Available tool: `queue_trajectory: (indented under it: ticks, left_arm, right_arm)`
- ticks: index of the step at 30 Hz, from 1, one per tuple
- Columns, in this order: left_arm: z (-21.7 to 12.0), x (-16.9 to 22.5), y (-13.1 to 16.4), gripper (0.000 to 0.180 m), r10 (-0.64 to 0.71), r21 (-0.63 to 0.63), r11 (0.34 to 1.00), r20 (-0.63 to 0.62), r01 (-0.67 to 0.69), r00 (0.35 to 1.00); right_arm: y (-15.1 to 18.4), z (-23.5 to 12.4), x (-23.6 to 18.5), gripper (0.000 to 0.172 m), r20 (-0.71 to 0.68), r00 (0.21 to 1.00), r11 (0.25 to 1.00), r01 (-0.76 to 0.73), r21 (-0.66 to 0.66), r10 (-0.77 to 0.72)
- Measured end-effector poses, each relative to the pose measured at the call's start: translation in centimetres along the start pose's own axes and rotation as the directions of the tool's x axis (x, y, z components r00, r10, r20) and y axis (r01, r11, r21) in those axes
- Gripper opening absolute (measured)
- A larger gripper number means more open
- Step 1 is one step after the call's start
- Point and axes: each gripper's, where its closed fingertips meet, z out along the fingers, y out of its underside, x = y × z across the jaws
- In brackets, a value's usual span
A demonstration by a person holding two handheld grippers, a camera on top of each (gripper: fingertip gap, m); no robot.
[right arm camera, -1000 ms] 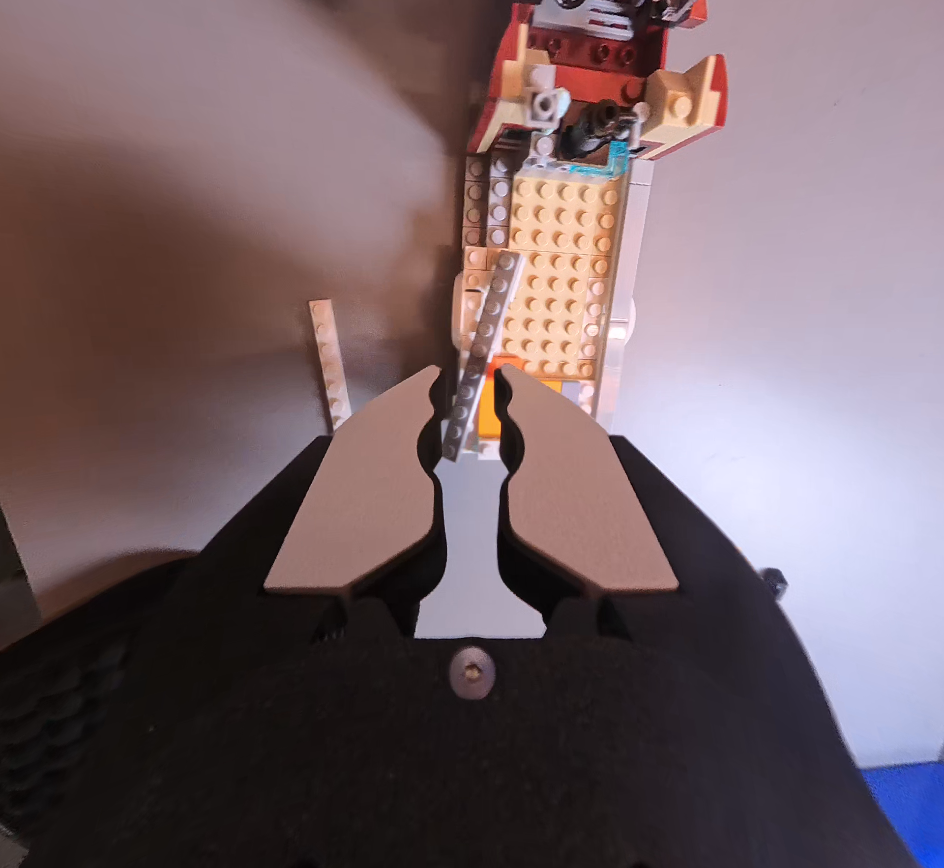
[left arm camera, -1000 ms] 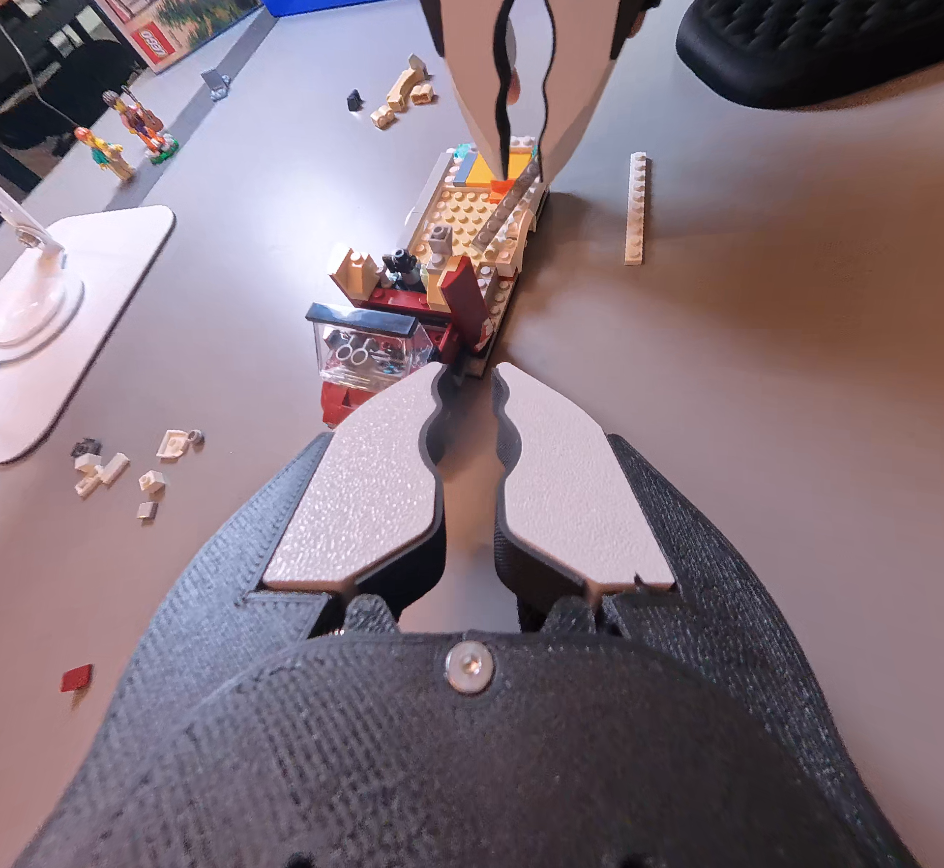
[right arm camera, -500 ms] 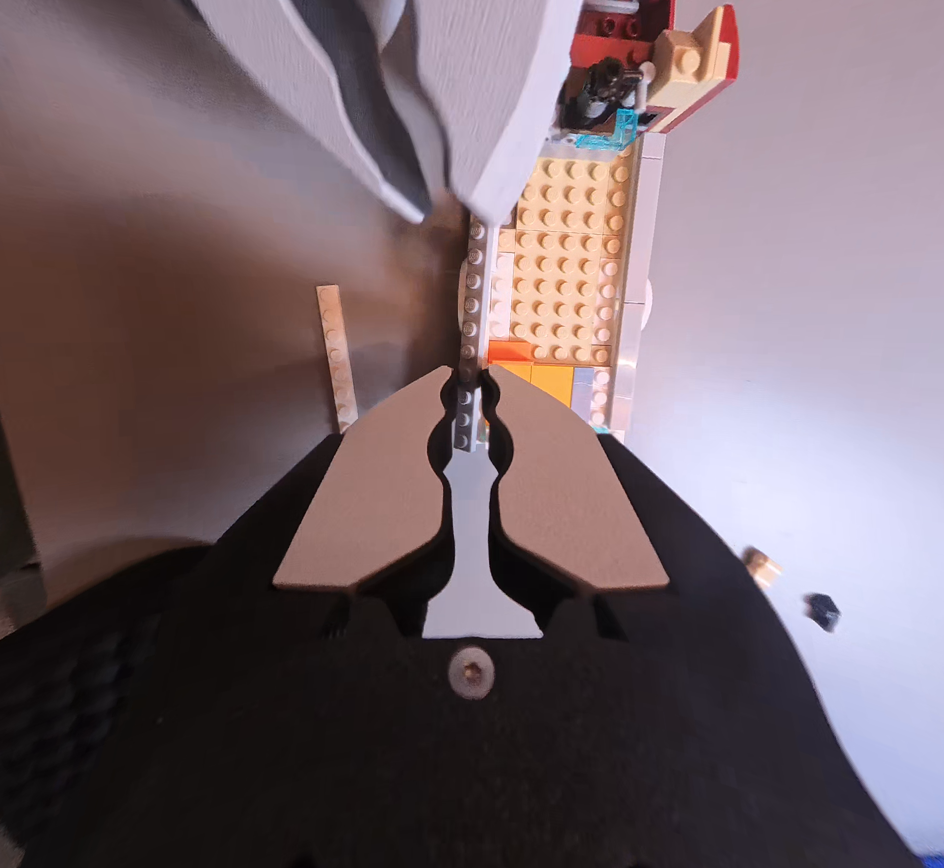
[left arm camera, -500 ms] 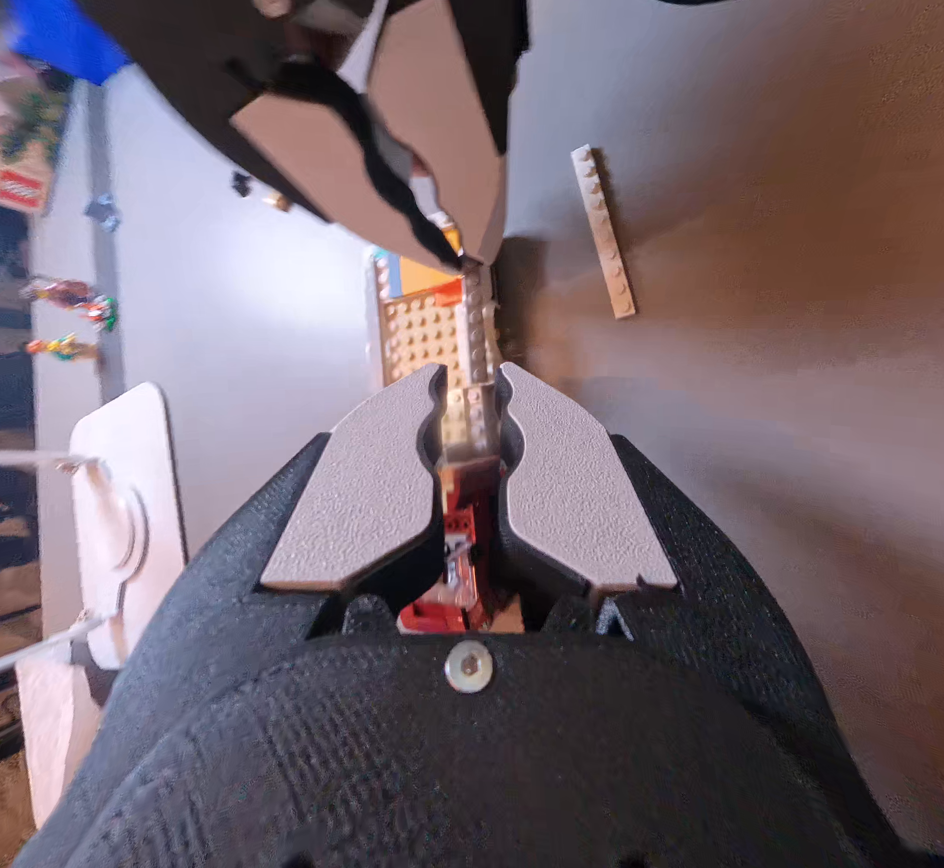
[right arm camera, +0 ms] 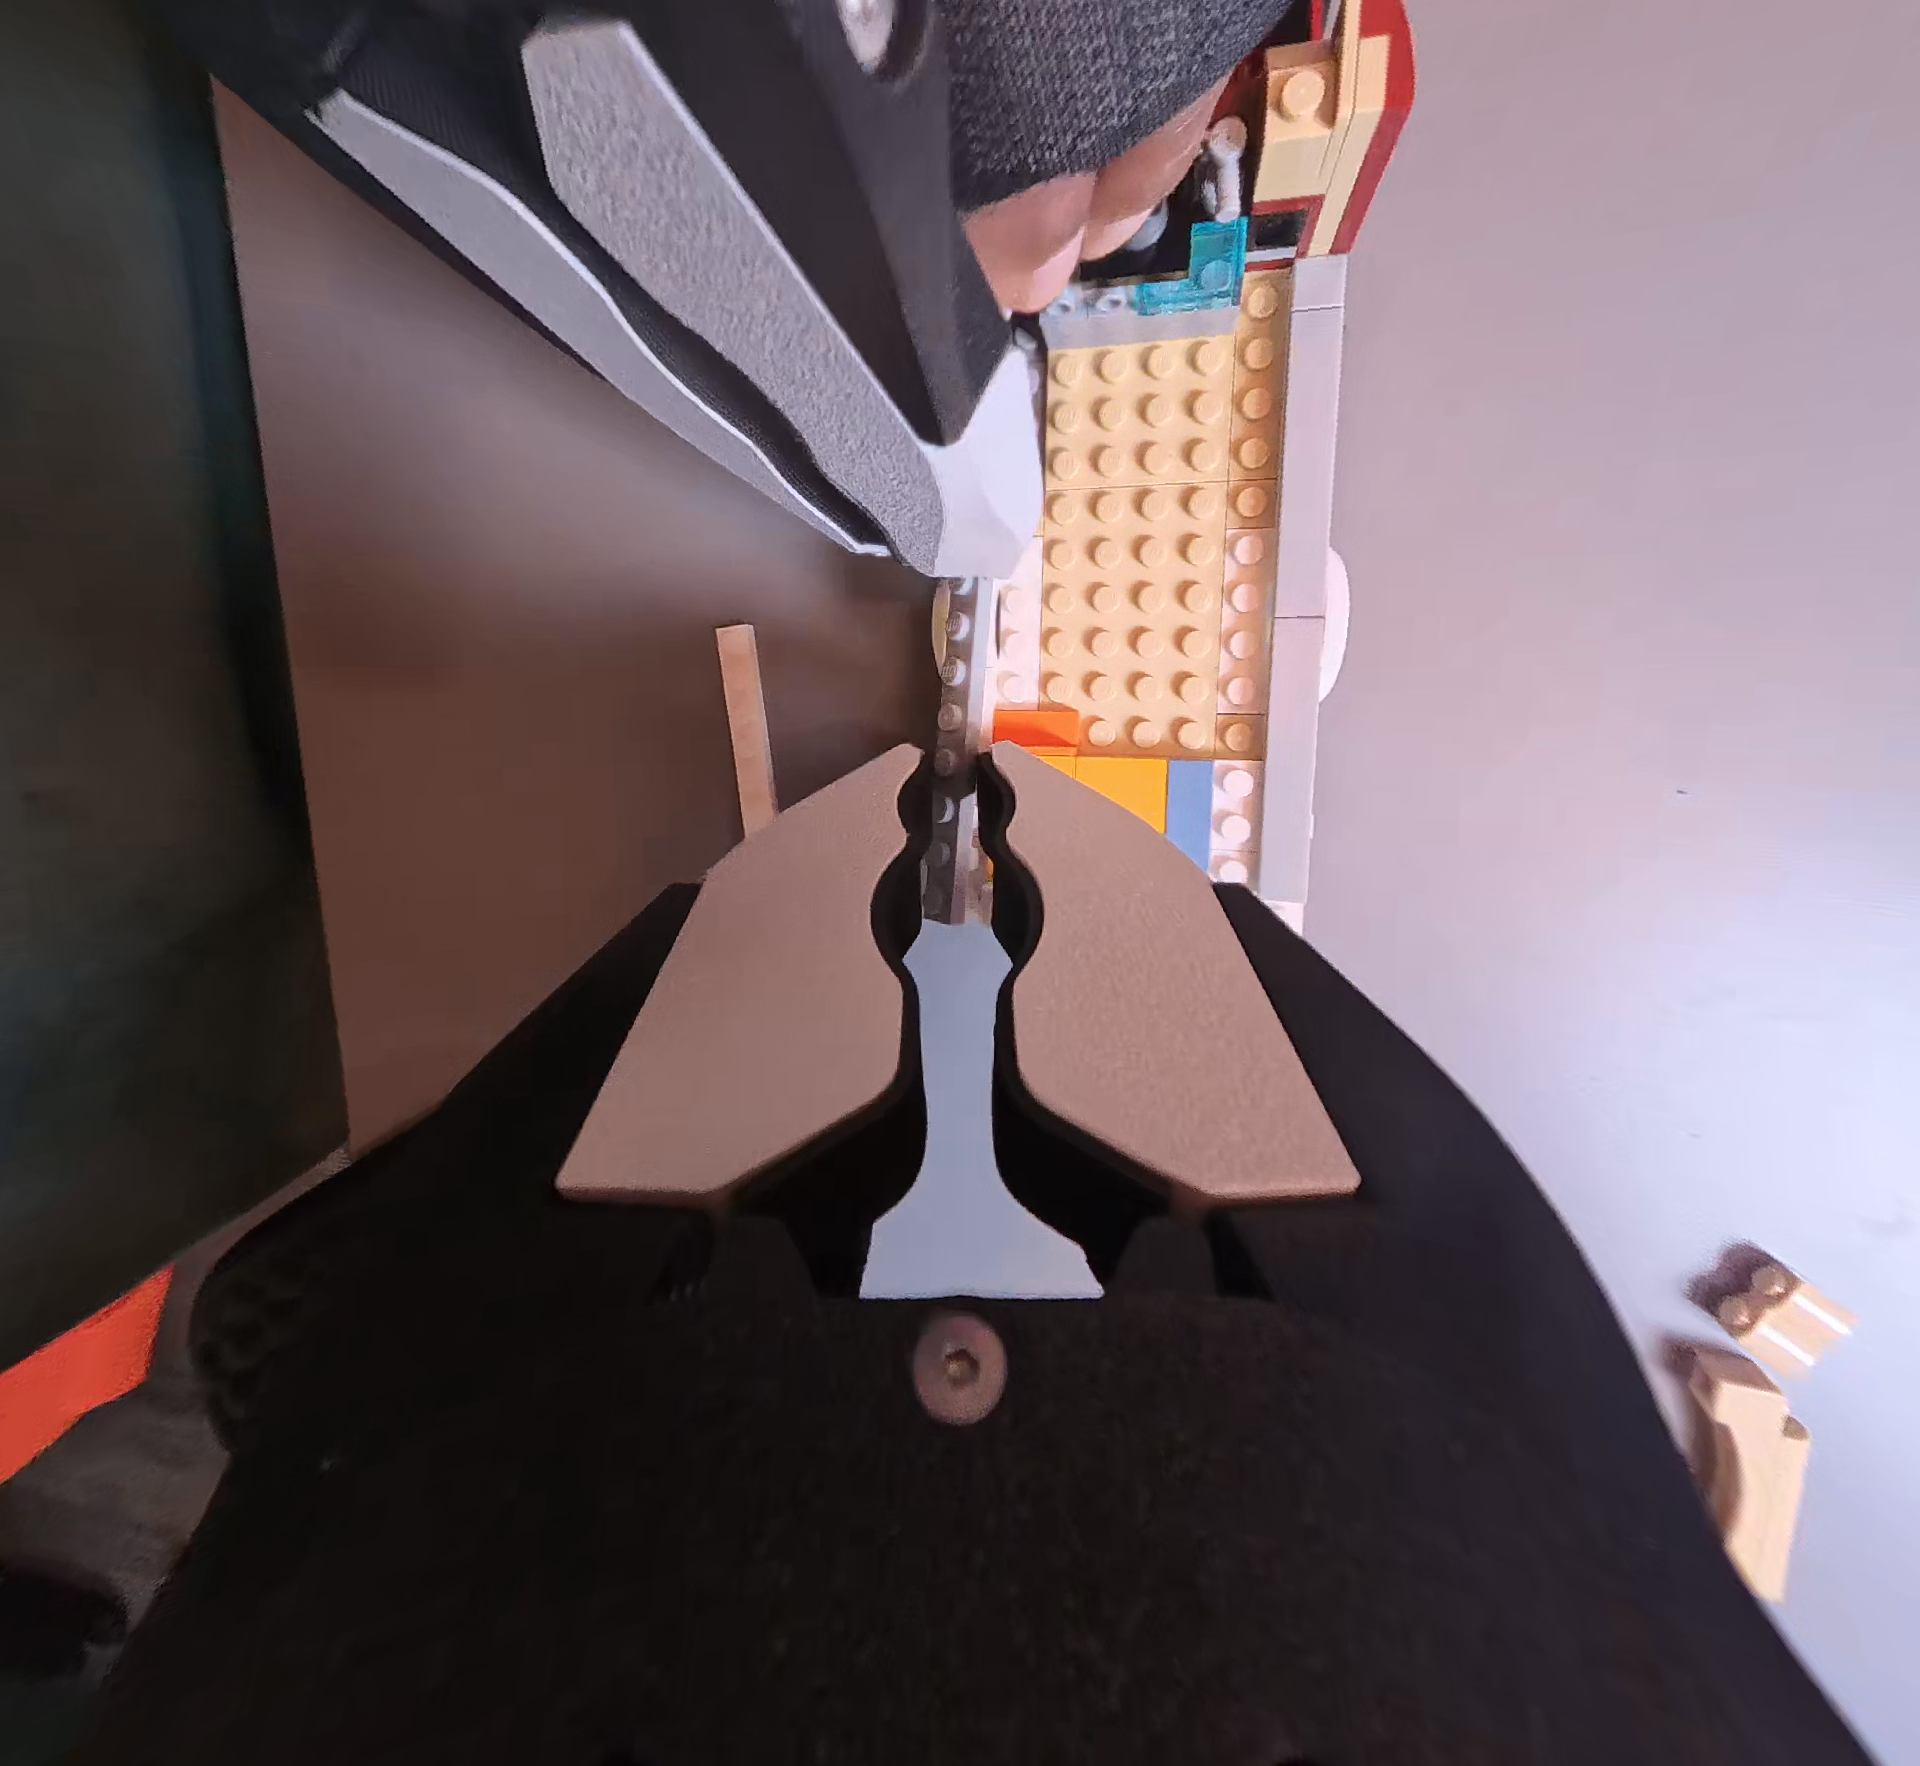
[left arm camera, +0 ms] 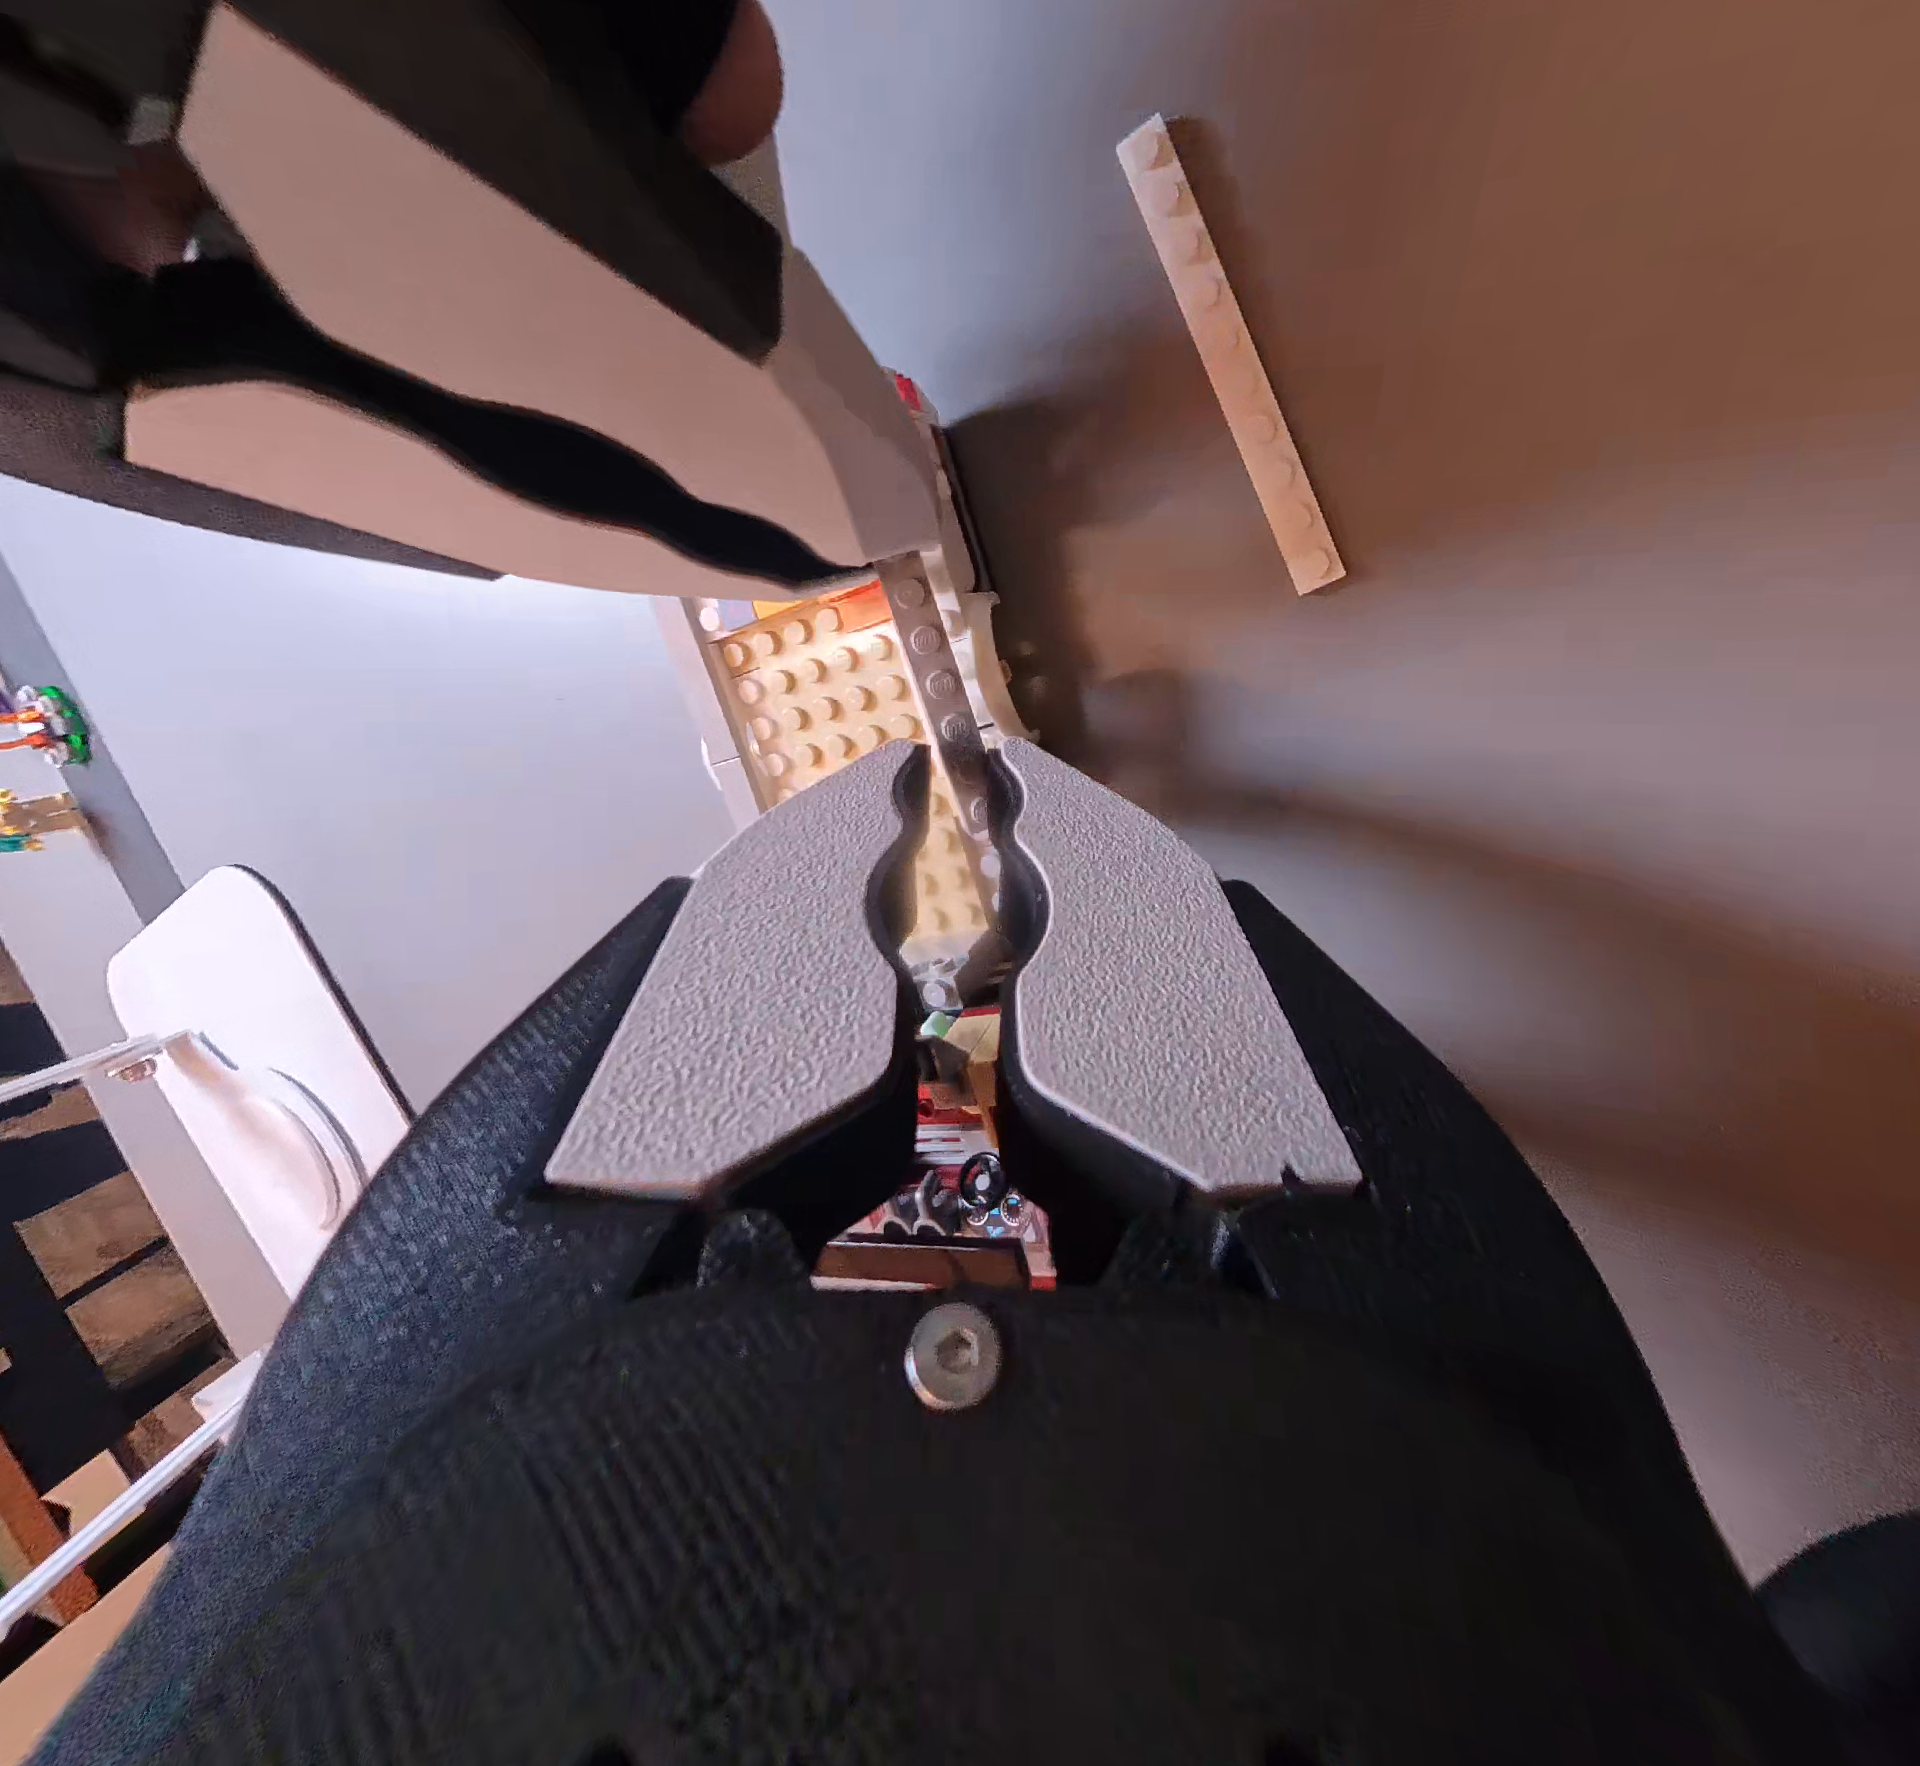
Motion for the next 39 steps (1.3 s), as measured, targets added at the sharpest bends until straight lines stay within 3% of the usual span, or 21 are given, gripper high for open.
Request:
queue_trajectory:
  ticks: [1,6,10,15,21,24,30,35,39]
  left_arm:
    - [0.0,0.1,0.0,0.01,0.001,-0.007,1.0,-0.019,-0.001,1.0]
    - [0.1,0.2,0.2,0.01,-0.046,-0.026,0.999,-0.123,0.044,0.991]
    - [0.1,0.4,0.3,0.008,-0.092,-0.043,0.995,-0.205,0.085,0.974]
    - [0.1,0.4,0.3,0.009,-0.128,-0.066,0.991,-0.264,0.114,0.956]
    - [0.2,-0.1,0.3,0.009,-0.155,-0.05,0.988,-0.274,0.147,0.949]
    - [0.5,-0.3,0.5,0.014,-0.148,-0.049,0.989,-0.261,0.14,0.954]
    - [-0.5,-1.3,0.0,0.019,-0.152,0.025,0.987,-0.206,0.161,0.967]
    - [-3.0,-2.1,0.0,0.026,-0.158,0.121,0.978,-0.088,0.168,0.983]
    - [-5.6,-3.0,1.3,0.038,-0.247,0.232,0.943,0.008,0.239,0.969]
  right_arm:
    - [0.0,0.0,0.0,0.008,0.013,1.0,1.0,-0.015,0.006,0.015]
    - [-0.2,0.1,-0.1,0.008,0.049,0.998,0.999,-0.048,0.014,0.047]
    - [-0.2,-0.4,0.1,0.015,-0.002,1.0,1.0,-0.003,0.025,0.003]
    - [0.1,-1.4,-0.2,0.021,-0.161,0.982,0.989,0.11,0.094,-0.094]
    - [0.3,-1.6,-0.5,0.022,-0.403,0.898,0.95,0.261,0.169,-0.175]
    - [0.2,-1.3,-0.4,0.021,-0.467,0.86,0.939,0.307,0.153,-0.205]
    - [-0.1,-0.5,-0.3,0.011,-0.468,0.849,0.941,0.324,0.095,-0.245]
    - [0.2,-0.2,0.2,0.006,-0.479,0.838,0.945,0.324,0.049,-0.262]
    - [0.3,-0.2,0.3,0.006,-0.47,0.844,0.949,0.312,0.039,-0.259]
